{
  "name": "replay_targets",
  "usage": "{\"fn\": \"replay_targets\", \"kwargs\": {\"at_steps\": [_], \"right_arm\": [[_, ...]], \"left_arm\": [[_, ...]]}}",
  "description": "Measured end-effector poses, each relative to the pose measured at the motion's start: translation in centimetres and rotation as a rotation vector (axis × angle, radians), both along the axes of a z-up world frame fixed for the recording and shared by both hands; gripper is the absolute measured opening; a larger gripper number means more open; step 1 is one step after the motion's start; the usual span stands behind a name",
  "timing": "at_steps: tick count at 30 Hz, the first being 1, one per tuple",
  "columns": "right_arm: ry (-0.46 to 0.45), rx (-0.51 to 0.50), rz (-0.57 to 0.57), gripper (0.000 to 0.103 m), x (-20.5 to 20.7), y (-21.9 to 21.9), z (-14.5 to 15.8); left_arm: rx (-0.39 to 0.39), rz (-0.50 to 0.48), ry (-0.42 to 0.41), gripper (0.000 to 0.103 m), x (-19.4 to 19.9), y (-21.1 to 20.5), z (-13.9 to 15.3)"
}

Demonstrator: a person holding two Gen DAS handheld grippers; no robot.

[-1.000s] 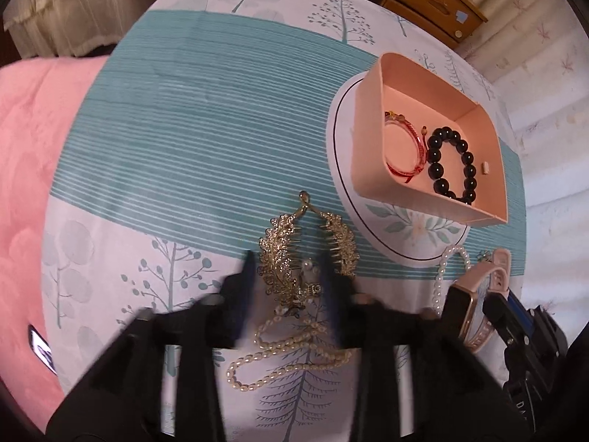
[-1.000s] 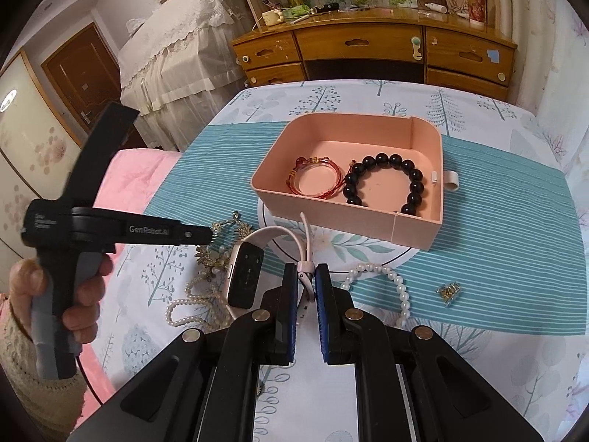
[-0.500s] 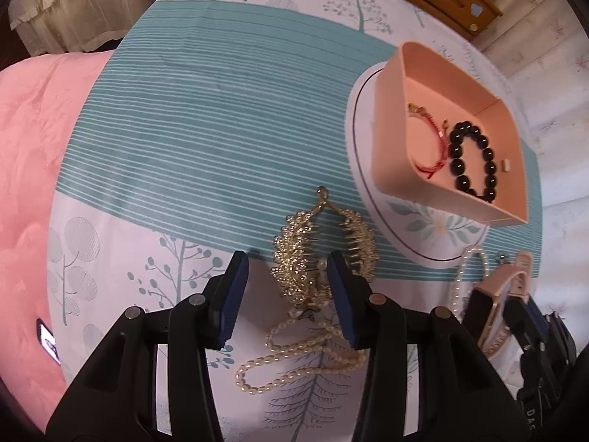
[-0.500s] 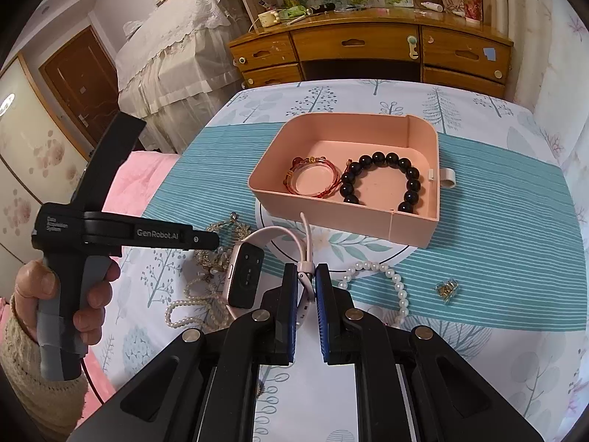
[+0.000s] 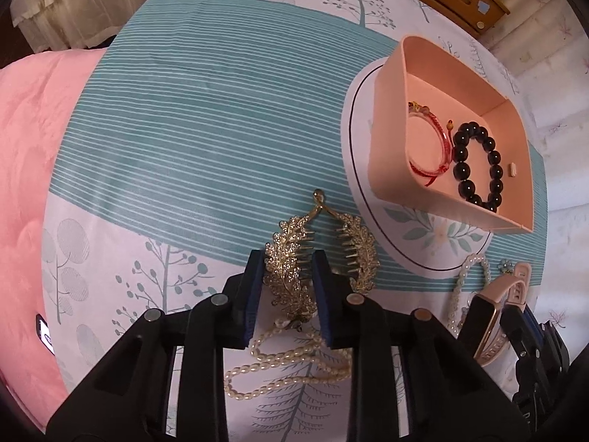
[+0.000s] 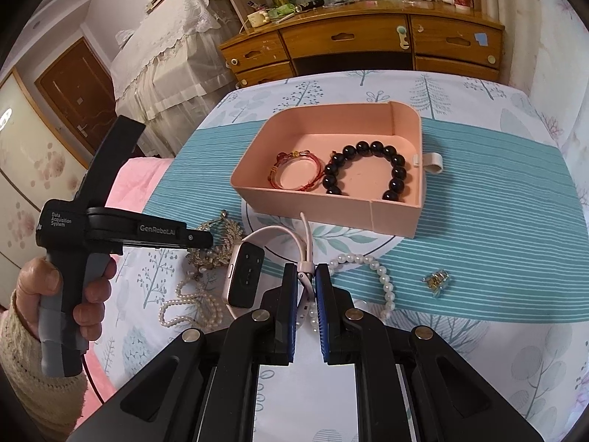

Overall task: Organize jewelry
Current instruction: 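Lift comb and watch into the pink box and open both tools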

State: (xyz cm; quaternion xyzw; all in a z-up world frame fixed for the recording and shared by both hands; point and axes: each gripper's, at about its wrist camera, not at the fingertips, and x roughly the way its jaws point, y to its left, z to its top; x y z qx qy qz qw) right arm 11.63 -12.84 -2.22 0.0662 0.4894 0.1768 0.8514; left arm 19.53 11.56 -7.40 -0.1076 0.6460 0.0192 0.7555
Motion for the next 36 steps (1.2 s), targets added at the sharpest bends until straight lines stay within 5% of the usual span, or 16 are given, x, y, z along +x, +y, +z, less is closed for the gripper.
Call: {"fn": "replay_targets", "kwargs": {"at_steps": [10,25,29,36], "right_arm": [[-0.026,0.003,-0.005,0.010,-0.4,-0.2,0.9],[-0.098,0.036,-0.194,0.010,5.0,-4.1,4.2],[-0.089,0.029,-0.229,0.010,7.6,-4.4,3.7],[-0.065,-0.021,-0.244,0.011,10.7,-3.2,1.4]], "left_arm": [[0.061,-0.041,-0.092,0.023,-1.7,-1.8,4.0],[-0.005,-0.085,-0.344,0.023,0.1,-5.4,14.6],[-0.023,-0.041,-0.366,0.023,2.6,-5.9,13.7],[-0.038,-0.002,-0.330,0.023,6.2,-6.8,7.2]]}}
